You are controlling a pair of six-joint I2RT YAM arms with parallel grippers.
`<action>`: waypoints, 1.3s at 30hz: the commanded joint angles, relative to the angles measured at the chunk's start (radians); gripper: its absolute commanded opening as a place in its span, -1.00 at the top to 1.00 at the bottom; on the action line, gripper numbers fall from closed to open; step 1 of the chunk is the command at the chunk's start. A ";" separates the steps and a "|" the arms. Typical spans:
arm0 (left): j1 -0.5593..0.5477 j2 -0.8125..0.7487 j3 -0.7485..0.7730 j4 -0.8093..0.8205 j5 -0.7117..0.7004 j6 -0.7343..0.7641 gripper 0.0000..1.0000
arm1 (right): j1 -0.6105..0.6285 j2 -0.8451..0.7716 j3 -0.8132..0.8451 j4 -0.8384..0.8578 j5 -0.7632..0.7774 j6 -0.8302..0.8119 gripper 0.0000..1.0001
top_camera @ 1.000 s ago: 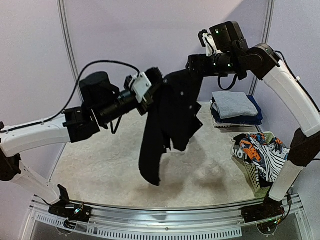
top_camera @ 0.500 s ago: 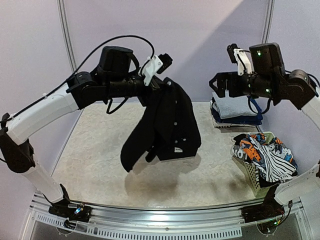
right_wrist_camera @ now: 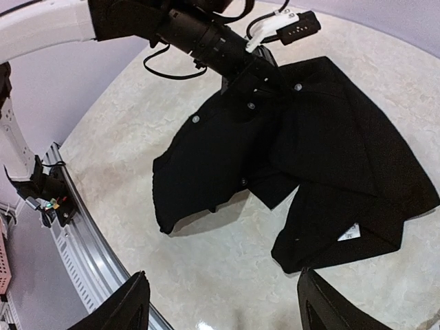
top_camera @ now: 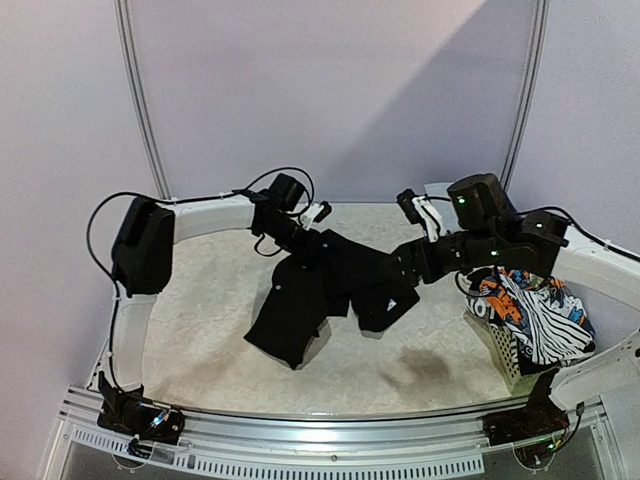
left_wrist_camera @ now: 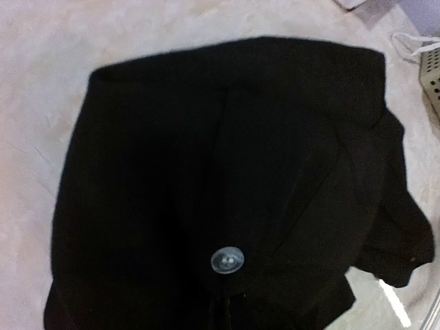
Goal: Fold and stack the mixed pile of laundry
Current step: Place the crumpled shirt at the center of the board, then flatten out the crumpled shirt at the center of the board.
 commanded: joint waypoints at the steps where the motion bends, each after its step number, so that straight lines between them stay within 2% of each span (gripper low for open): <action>1: 0.022 0.120 0.109 -0.064 0.055 -0.029 1.00 | 0.017 0.133 -0.003 0.117 0.011 0.017 -0.49; 4: 0.044 0.182 0.140 -0.083 0.042 -0.030 0.96 | 0.018 0.242 0.007 0.142 0.072 0.042 -0.48; 8: 0.048 0.121 0.057 -0.053 -0.016 -0.032 0.41 | 0.018 0.376 0.038 0.130 0.130 0.072 -0.33; 9: 0.047 0.077 0.012 -0.022 -0.027 -0.035 0.21 | 0.017 0.414 0.046 0.123 0.136 0.079 -0.27; 12: 0.041 -0.049 -0.085 0.013 -0.077 -0.034 -0.10 | 0.018 0.466 0.048 0.124 0.147 0.095 -0.14; 15: 0.020 -0.166 -0.148 -0.014 -0.184 -0.015 -0.30 | 0.018 0.484 0.036 0.120 0.207 0.110 -0.01; 18: -0.013 -0.283 -0.221 -0.020 -0.281 -0.004 -0.39 | 0.017 0.496 0.024 0.136 0.208 0.118 0.02; 21: -0.060 -0.372 -0.284 -0.031 -0.369 0.004 -0.58 | 0.017 0.522 0.031 0.135 0.214 0.122 0.01; 25: -0.144 -0.504 -0.397 -0.054 -0.495 0.002 -0.63 | 0.017 0.536 0.030 0.112 0.263 0.140 -0.04; 30: -0.305 -0.625 -0.581 -0.069 -0.630 -0.058 -0.63 | 0.018 0.505 -0.015 0.106 0.284 0.168 -0.25; 34: -0.452 -0.656 -0.668 -0.079 -0.681 -0.150 -0.68 | 0.021 0.505 -0.032 0.138 0.248 0.171 -0.19; 39: -0.545 -0.593 -0.690 -0.115 -0.694 -0.264 -0.70 | 0.027 0.555 -0.039 0.165 0.229 0.188 -0.14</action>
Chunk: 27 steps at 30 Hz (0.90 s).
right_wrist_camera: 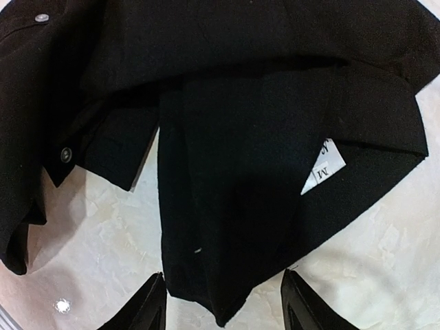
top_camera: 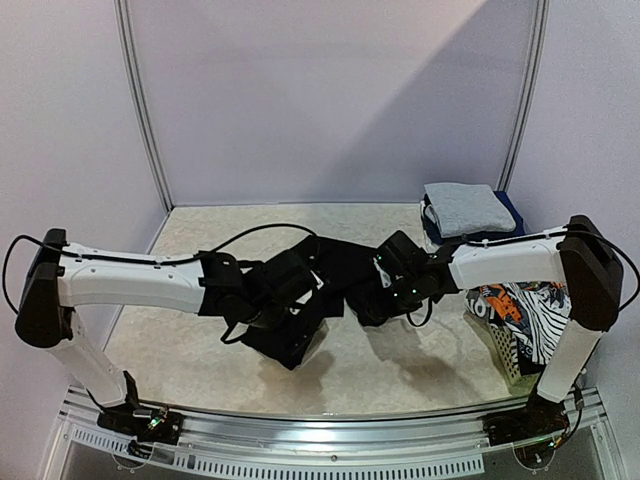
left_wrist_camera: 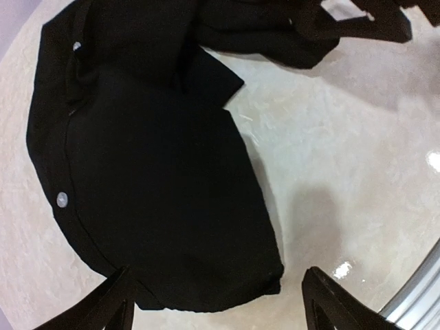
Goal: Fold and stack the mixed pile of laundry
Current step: Flatten out the crumpled shirt at the center of the board.
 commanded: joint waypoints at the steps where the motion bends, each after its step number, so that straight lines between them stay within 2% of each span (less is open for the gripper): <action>1: -0.059 0.060 -0.018 -0.035 -0.047 -0.127 -0.70 | 0.014 0.041 -0.016 0.043 -0.016 0.027 -0.12; 4: -0.076 0.123 -0.024 -0.036 -0.060 -0.161 -0.68 | 0.016 0.059 -0.017 0.053 -0.008 0.027 -0.01; 7: -0.076 0.155 -0.039 -0.036 -0.111 -0.200 -0.64 | 0.016 0.074 -0.016 0.062 -0.006 0.025 0.22; 13: -0.074 0.208 -0.064 0.055 -0.124 -0.200 -0.39 | 0.015 0.100 -0.024 0.079 -0.002 0.025 0.70; 14: -0.074 0.221 -0.069 0.074 -0.147 -0.195 -0.25 | 0.016 0.098 -0.025 0.079 0.005 0.024 0.79; 16: -0.071 0.237 -0.078 0.105 -0.197 -0.188 0.35 | 0.015 0.089 -0.024 0.068 0.017 0.019 0.96; 18: -0.068 0.227 -0.088 0.118 -0.250 -0.179 0.92 | 0.016 0.065 -0.021 0.045 0.028 0.012 1.00; 19: -0.068 0.204 -0.097 0.125 -0.274 -0.173 1.00 | 0.015 0.053 -0.018 0.030 0.034 0.006 1.00; 23: -0.065 0.031 -0.109 0.095 -0.354 -0.127 1.00 | 0.015 -0.053 0.018 -0.080 0.048 -0.029 1.00; 27: -0.049 -0.131 -0.046 -0.041 -0.446 -0.085 1.00 | 0.017 -0.191 0.103 -0.236 0.048 -0.088 1.00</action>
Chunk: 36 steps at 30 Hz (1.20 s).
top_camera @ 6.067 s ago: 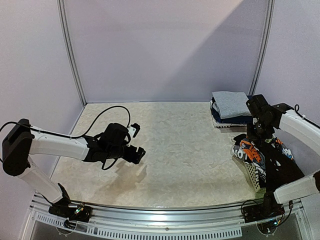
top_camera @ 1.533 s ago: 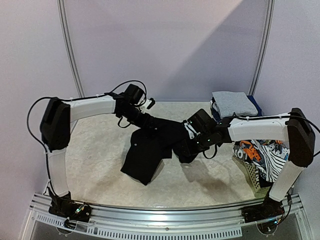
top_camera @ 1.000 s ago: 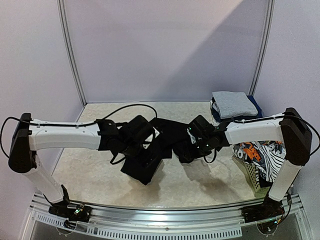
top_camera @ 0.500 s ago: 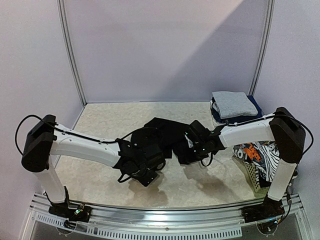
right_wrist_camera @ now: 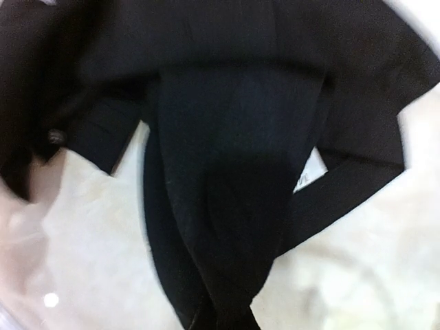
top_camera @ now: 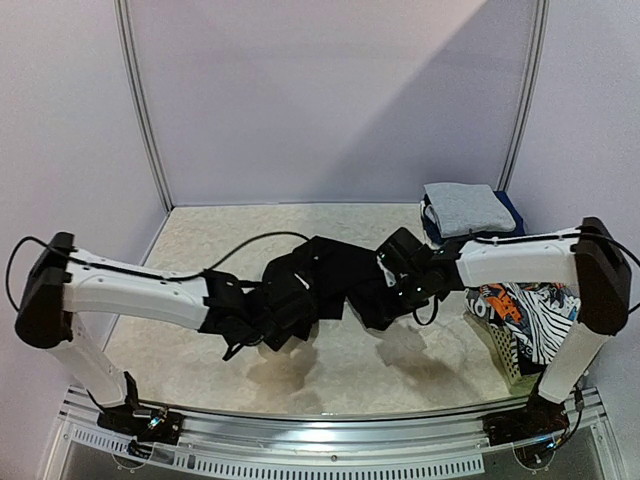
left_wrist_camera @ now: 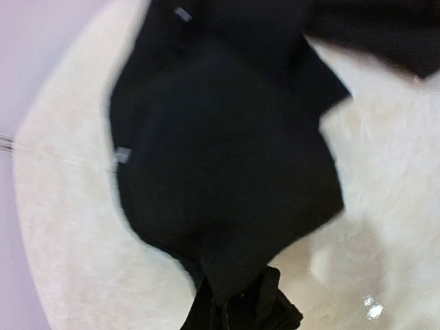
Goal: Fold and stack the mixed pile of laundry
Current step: Flatten out the crumpled shirt at the center of the board.
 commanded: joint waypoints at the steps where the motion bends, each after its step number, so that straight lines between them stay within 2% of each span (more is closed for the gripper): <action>1: 0.019 -0.202 0.087 -0.125 -0.155 0.059 1.00 | 0.006 -0.184 0.127 -0.204 0.012 -0.077 1.00; 6: 0.085 -0.343 0.199 -0.222 -0.168 0.126 1.00 | 0.007 -0.371 0.281 -0.385 -0.016 -0.144 1.00; 8: 0.149 -0.371 0.240 -0.246 -0.148 0.152 1.00 | 0.007 -0.453 0.324 -0.434 0.040 -0.152 1.00; 11: 0.273 -0.370 0.282 -0.273 -0.105 0.169 1.00 | -0.031 -0.528 0.318 -0.429 0.104 -0.154 1.00; 14: 0.363 -0.354 0.271 -0.258 -0.051 0.169 1.00 | -0.109 -0.549 0.247 -0.385 0.091 -0.135 1.00; 20: 0.453 -0.255 0.131 -0.102 0.175 0.167 1.00 | -0.162 -0.403 0.072 -0.173 -0.046 -0.109 1.00; 24: 0.554 -0.116 0.069 -0.013 0.279 0.160 1.00 | -0.196 -0.234 0.088 -0.106 -0.082 -0.110 1.00; 27: 0.619 -0.021 0.038 0.054 0.304 0.152 1.00 | -0.226 -0.129 0.129 -0.103 -0.068 -0.114 0.99; 29: 0.653 0.029 0.032 0.073 0.303 0.145 0.96 | -0.248 -0.077 0.173 -0.136 -0.028 -0.116 0.83; 31: 0.674 0.074 0.038 0.073 0.280 0.136 0.87 | -0.260 -0.043 0.222 -0.183 0.020 -0.126 0.48; 32: 0.689 0.093 0.041 0.075 0.276 0.131 0.81 | -0.260 -0.034 0.252 -0.212 0.041 -0.131 0.25; 34: 0.714 0.127 0.044 0.084 0.286 0.118 0.58 | -0.257 -0.033 0.268 -0.235 0.013 -0.149 -0.02; 36: 0.740 0.140 0.030 0.114 0.298 0.103 0.43 | -0.235 -0.064 0.262 -0.245 -0.001 -0.164 -0.21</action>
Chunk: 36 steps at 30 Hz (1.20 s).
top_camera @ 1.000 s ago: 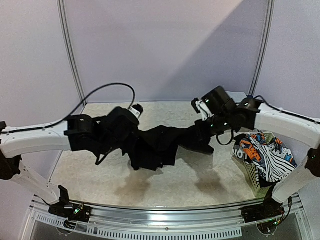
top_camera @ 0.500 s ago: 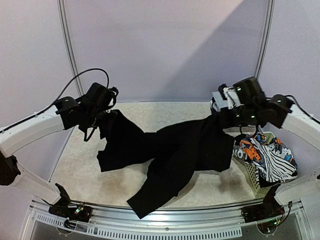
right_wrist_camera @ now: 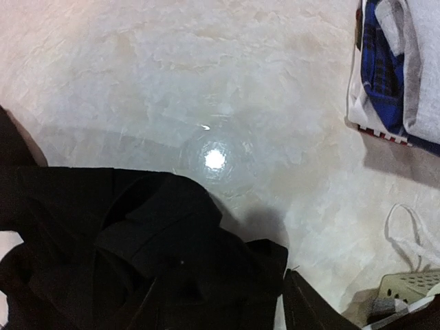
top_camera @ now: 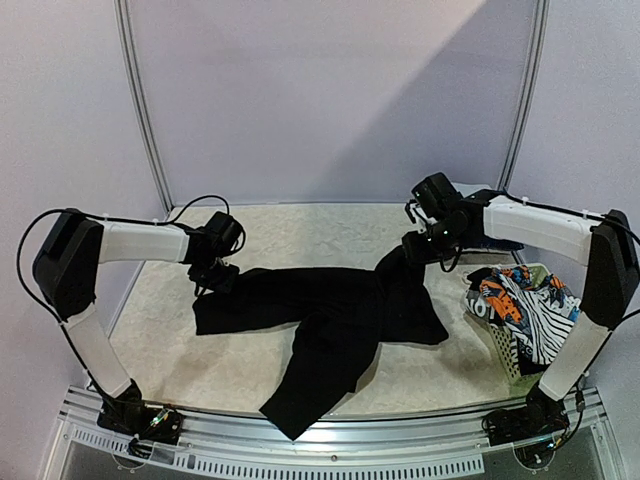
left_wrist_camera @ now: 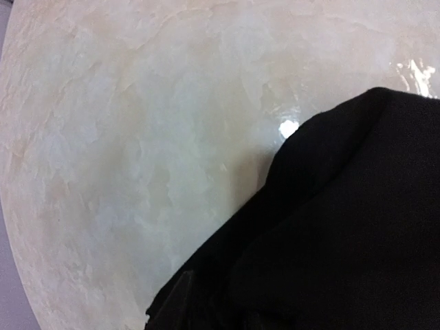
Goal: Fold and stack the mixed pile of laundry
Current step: Flatten out the crumpled shirt at the center of the board.
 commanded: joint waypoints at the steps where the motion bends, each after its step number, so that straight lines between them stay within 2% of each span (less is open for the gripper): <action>1: 0.067 0.027 -0.018 0.088 0.037 -0.035 0.39 | 0.043 -0.045 0.033 -0.067 0.013 -0.042 -0.28; 4: 0.128 0.032 -0.016 0.159 0.078 -0.030 0.46 | 0.134 -0.090 0.034 -0.099 0.019 -0.082 -0.38; 6: 0.174 0.085 0.046 0.154 0.163 -0.018 0.70 | 0.200 -0.113 0.021 -0.095 -0.027 -0.110 -0.41; 9: 0.206 0.198 0.183 0.078 0.247 0.008 0.82 | 0.280 -0.142 -0.019 -0.049 -0.121 -0.128 -0.43; 11: 0.213 0.246 0.269 0.014 0.309 0.023 0.99 | 0.302 -0.160 -0.057 -0.003 -0.206 -0.124 -0.43; 15: 0.182 0.147 0.255 0.014 0.310 0.024 1.00 | 0.308 -0.203 -0.121 0.082 -0.256 -0.091 -0.44; 17: 0.163 0.097 0.257 -0.023 0.286 0.030 1.00 | 0.309 -0.213 -0.131 0.095 -0.156 -0.065 -0.49; 20: 0.139 0.014 0.238 -0.061 0.252 0.036 1.00 | 0.294 -0.217 -0.136 0.115 0.048 -0.007 -0.92; 21: 0.133 -0.015 0.230 -0.068 0.245 0.036 1.00 | 0.273 -0.213 -0.139 0.122 0.080 0.023 -0.97; 25: 0.106 -0.144 0.216 -0.114 0.227 0.037 1.00 | 0.158 -0.163 -0.154 0.177 -0.006 0.100 -0.98; 28: 0.086 -0.232 0.218 -0.163 0.204 0.043 1.00 | 0.117 -0.090 -0.130 0.188 0.002 0.118 -0.98; 30: 0.074 -0.274 0.218 -0.180 0.200 0.046 1.00 | 0.110 -0.052 -0.114 0.218 -0.055 0.108 -0.94; 32: 0.063 -0.306 0.228 -0.206 0.188 0.052 1.00 | 0.113 -0.019 -0.095 0.240 -0.198 0.088 -0.77; 36: 0.067 -0.316 0.283 -0.245 0.110 0.088 1.00 | 0.154 0.019 -0.080 0.242 -0.303 0.049 -0.75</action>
